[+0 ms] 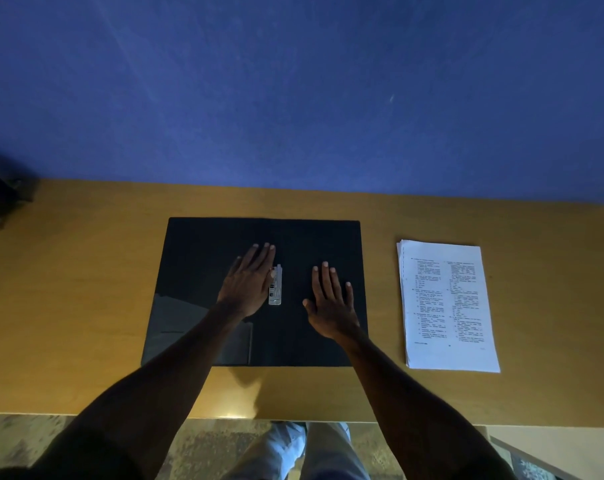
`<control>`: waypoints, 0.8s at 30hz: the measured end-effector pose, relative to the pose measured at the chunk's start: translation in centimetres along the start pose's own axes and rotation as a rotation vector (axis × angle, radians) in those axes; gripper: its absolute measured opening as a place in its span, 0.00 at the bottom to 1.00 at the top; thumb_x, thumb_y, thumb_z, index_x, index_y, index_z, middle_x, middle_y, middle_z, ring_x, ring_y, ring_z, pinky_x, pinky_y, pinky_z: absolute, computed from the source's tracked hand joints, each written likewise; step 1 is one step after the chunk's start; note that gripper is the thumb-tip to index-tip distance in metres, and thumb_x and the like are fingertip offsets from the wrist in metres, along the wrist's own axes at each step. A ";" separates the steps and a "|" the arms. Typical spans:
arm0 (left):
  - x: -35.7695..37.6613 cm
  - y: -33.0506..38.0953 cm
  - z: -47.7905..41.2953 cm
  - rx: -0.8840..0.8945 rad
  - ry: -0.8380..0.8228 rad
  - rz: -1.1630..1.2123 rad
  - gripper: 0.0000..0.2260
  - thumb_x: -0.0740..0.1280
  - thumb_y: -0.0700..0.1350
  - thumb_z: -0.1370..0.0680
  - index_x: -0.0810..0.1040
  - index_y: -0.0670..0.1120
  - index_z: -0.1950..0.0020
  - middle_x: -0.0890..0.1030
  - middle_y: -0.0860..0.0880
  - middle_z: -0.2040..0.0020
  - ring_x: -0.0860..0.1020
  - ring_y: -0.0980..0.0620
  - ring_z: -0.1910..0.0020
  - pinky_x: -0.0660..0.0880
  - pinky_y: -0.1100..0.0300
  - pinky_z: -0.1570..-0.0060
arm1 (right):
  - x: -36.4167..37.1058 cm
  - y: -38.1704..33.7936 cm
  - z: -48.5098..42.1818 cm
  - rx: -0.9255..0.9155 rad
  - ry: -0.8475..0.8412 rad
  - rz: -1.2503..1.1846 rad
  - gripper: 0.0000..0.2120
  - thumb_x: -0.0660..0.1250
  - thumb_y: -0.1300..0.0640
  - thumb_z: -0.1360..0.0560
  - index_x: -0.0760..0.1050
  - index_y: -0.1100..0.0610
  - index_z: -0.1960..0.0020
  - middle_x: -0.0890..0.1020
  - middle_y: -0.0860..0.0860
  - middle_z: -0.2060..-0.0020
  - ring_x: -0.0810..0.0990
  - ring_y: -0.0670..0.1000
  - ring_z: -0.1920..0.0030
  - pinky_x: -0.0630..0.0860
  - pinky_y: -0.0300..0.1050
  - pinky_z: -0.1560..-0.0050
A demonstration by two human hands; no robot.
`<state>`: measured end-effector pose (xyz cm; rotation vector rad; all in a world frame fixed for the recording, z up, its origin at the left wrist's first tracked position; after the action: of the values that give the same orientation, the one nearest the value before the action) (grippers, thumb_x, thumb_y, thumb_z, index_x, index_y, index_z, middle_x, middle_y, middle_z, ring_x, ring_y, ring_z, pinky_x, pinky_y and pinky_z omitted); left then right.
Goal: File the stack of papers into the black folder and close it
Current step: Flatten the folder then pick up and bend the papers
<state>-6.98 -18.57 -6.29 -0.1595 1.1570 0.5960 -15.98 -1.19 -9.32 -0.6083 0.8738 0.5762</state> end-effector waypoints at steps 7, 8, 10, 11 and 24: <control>-0.2 0.6 0.5 -0.018 0.044 0.094 0.31 0.47 0.56 0.09 0.41 0.47 0.10 0.40 0.49 0.09 0.44 0.48 0.09 0.50 0.43 0.10 | -1.3 -0.4 0.6 -0.025 0.014 -0.054 0.38 0.55 0.44 0.11 0.37 0.54 0.11 0.39 0.53 0.12 0.41 0.55 0.11 0.47 0.64 0.12; -0.4 0.9 0.7 -0.021 0.063 0.112 0.31 0.47 0.56 0.09 0.42 0.46 0.10 0.41 0.49 0.09 0.45 0.47 0.09 0.51 0.43 0.10 | -1.6 -0.2 1.0 -0.022 0.037 -0.072 0.38 0.55 0.45 0.11 0.37 0.54 0.11 0.40 0.53 0.12 0.41 0.55 0.11 0.47 0.64 0.12; -0.5 2.0 1.0 -0.014 0.087 0.128 0.31 0.48 0.56 0.09 0.43 0.46 0.10 0.42 0.49 0.09 0.48 0.47 0.09 0.52 0.43 0.11 | -2.2 0.8 2.3 -0.011 0.079 -0.082 0.38 0.56 0.45 0.11 0.38 0.54 0.11 0.41 0.52 0.12 0.42 0.54 0.11 0.47 0.63 0.12; -0.5 2.8 1.1 -0.010 0.092 0.139 0.31 0.48 0.57 0.09 0.43 0.46 0.09 0.43 0.49 0.09 0.48 0.47 0.09 0.51 0.43 0.11 | -2.4 1.7 2.9 -0.002 0.092 -0.085 0.38 0.56 0.46 0.11 0.38 0.54 0.11 0.41 0.52 0.11 0.42 0.54 0.11 0.46 0.63 0.12; 2.0 22.2 0.7 0.103 -0.006 0.264 0.29 0.54 0.52 0.09 0.51 0.46 0.10 0.54 0.47 0.10 0.55 0.45 0.10 0.58 0.45 0.12 | -6.3 20.7 11.1 0.230 0.205 -0.076 0.31 0.51 0.46 0.10 0.45 0.52 0.11 0.46 0.50 0.11 0.45 0.52 0.10 0.45 0.61 0.11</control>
<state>-17.44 0.96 -3.76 0.0847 1.2094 0.7667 -27.49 19.42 -3.69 -0.4933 1.0883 0.3417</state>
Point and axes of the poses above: each hand's wrist, its own z-axis away from the middle knuckle, its own x-axis out of the palm, y = z × x, the point moved 8 cm from there along -z, towards the middle knuckle
